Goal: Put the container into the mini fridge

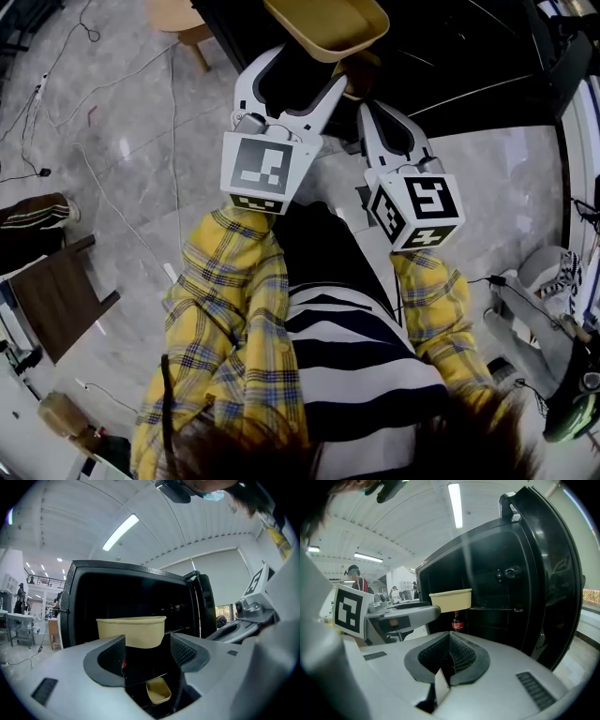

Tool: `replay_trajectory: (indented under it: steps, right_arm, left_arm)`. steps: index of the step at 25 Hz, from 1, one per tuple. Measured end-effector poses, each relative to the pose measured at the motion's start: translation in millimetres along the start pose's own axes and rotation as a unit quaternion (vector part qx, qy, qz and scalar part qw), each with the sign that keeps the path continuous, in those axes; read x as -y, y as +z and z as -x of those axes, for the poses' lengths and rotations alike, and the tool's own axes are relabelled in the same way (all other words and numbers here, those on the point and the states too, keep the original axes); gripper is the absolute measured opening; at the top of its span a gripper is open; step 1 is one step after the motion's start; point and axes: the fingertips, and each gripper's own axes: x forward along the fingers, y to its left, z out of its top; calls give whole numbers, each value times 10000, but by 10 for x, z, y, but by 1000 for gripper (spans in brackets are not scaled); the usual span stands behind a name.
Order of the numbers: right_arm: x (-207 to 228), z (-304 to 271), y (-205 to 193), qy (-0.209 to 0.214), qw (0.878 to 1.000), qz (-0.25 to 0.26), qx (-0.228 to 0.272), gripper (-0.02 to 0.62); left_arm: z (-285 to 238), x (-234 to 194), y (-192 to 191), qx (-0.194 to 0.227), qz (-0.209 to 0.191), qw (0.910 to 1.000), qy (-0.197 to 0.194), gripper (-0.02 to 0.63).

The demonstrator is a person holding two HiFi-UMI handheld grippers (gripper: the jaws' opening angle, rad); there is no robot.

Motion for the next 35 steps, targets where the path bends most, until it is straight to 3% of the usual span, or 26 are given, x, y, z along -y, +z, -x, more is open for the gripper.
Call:
replay_trajectory:
  steps: [19, 35]
  right_arm:
    - [141, -37, -134, -111, 9998, -162, -31, 28]
    - [120, -241, -251, -121, 9996, -201, -139, 28]
  left_arm:
    - [-271, -171, 45, 116, 203, 9996, 170, 288]
    - [-429, -298, 97, 204, 757, 9966, 268, 287]
